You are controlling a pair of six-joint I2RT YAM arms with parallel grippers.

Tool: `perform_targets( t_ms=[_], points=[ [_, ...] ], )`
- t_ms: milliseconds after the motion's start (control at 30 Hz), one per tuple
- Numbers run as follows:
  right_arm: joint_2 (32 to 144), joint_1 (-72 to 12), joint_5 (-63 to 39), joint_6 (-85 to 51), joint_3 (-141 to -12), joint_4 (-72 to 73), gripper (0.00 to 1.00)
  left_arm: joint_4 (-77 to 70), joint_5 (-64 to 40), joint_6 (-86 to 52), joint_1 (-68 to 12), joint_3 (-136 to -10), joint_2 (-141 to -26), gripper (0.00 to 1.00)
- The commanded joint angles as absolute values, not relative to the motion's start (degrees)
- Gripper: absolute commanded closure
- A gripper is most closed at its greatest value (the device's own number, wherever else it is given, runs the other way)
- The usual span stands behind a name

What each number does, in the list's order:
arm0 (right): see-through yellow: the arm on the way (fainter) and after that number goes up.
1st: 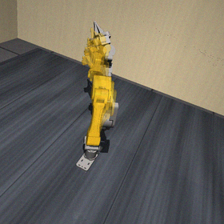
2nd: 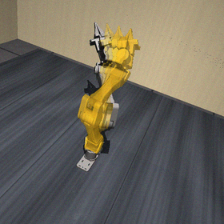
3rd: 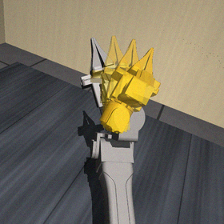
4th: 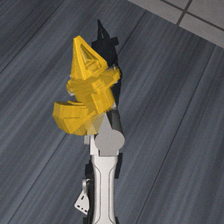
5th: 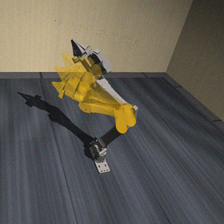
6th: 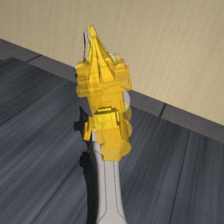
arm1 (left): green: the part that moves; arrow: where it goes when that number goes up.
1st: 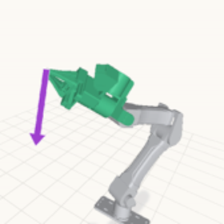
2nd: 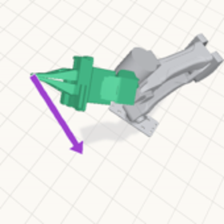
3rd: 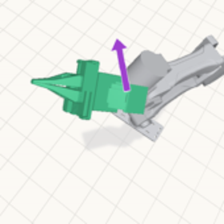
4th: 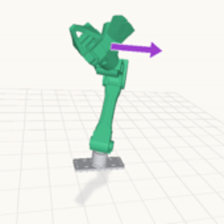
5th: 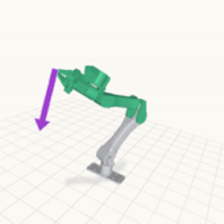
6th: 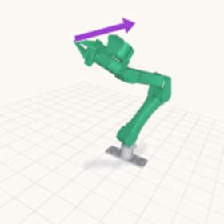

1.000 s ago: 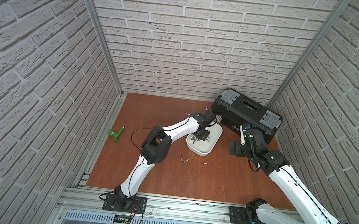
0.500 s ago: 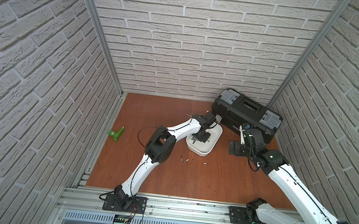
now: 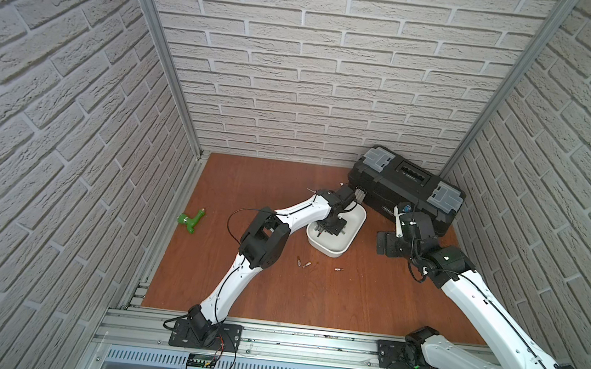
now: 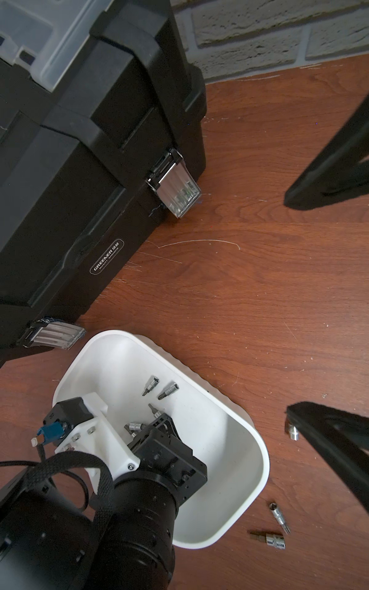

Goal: Put the bit on the desktop into the storage box
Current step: Place the screwdriver bit in the storage box.

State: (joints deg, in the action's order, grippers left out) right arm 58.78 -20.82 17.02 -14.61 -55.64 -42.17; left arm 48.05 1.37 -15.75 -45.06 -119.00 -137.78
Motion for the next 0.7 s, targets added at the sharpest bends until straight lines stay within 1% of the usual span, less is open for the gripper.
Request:
perform_targets(
  t_ms=[0,133,333,500,667],
  points=[
    [59.0,-20.4,17.7,-14.3,-55.4,-40.2,0.01,49.2,1.0,-16.2,-44.7,-121.0,-138.4,0.81],
    [59.1,-20.4,17.9,-14.1,-55.5,-40.1,0.01,49.2,1.1,-16.2,-44.7,-121.2,-137.7,0.78],
    [59.2,-20.4,17.8,-13.9,-55.8,-40.2,0.01,49.5,1.1,-16.2,-44.8,-121.1,-136.0,0.70],
    [59.2,-20.4,17.4,-13.2,-56.0,-40.1,0.01,49.2,1.3,-16.1,-44.9,-120.4,-134.3,0.66],
    [58.6,-20.4,16.2,-12.8,-56.0,-40.1,0.01,48.0,1.6,-16.1,-45.2,-118.1,-131.1,0.59]
  ],
)
